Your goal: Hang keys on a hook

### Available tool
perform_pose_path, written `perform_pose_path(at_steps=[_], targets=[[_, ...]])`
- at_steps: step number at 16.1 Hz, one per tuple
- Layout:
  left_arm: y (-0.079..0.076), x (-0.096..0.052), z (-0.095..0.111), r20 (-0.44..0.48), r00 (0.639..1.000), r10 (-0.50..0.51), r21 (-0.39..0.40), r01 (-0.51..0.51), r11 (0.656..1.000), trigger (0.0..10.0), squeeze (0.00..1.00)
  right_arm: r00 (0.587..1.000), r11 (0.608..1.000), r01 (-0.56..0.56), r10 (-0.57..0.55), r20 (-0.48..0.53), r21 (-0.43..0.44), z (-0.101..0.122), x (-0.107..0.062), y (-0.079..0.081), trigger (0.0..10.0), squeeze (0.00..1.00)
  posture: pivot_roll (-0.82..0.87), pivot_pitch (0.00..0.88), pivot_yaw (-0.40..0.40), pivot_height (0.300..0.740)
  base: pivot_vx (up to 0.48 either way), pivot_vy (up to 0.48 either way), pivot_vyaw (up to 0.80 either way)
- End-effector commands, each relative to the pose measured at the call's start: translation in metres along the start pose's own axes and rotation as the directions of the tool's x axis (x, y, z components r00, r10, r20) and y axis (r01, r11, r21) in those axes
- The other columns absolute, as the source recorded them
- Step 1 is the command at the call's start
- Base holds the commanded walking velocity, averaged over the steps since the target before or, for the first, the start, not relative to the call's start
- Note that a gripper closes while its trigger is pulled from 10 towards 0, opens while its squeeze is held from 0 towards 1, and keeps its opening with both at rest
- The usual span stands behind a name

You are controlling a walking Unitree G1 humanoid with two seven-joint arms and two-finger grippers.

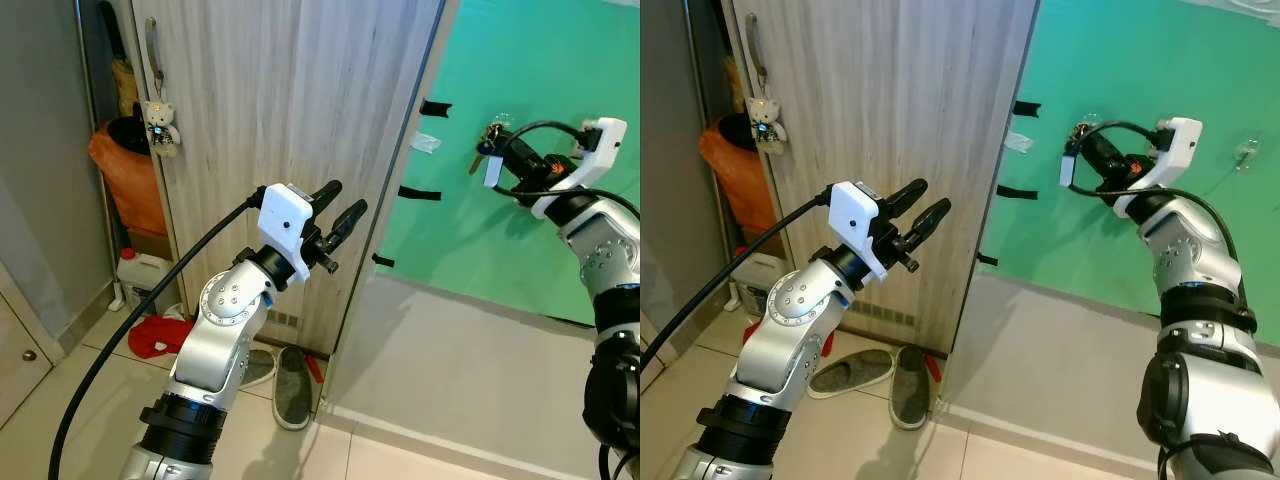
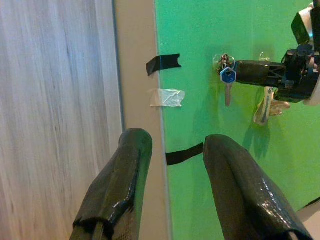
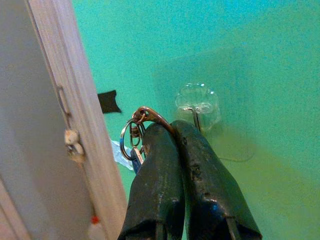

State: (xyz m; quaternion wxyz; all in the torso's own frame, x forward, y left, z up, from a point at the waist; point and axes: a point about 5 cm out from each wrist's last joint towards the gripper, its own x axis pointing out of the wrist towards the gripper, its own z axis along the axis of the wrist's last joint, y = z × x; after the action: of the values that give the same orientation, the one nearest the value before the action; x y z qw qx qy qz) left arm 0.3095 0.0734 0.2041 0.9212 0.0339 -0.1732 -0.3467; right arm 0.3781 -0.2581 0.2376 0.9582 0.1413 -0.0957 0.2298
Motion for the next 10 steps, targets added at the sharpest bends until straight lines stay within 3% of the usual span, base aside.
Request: perform_pose_path(at_steps=[1, 4, 10], targets=[[-0.003, 0.005, 0.004, 0.009, 1.0, -0.019, 0.01, 0.019, 1.0, 10.0, 0.0, 1.0, 0.991, -0.02, 0.022, 0.015, -0.131, 0.014, -0.002, 0.002, 0.0, 0.0, -0.04, 0.0, -0.107, 0.74, 0.0, 0.0, 0.0], [-0.004, 0.005, 0.003, 0.007, 1.0, -0.019, 0.009, 0.019, 1.0, 10.0, 0.0, 0.998, 0.975, -0.041, 0.05, 0.038, -0.218, 0.021, -0.006, 0.005, 0.0, 0.0, -0.04, 0.0, -0.108, 0.74, 0.0, 0.0, 0.0], [-0.005, 0.005, 0.002, 0.005, 1.0, -0.021, 0.008, 0.021, 1.0, 10.0, 0.0, 0.99, 0.952, -0.007, 0.051, 0.134, -0.306, 0.035, -0.012, 0.007, 0.0, 0.0, -0.05, 0.0, -0.104, 0.74, 0.0, 0.0, 0.0]])
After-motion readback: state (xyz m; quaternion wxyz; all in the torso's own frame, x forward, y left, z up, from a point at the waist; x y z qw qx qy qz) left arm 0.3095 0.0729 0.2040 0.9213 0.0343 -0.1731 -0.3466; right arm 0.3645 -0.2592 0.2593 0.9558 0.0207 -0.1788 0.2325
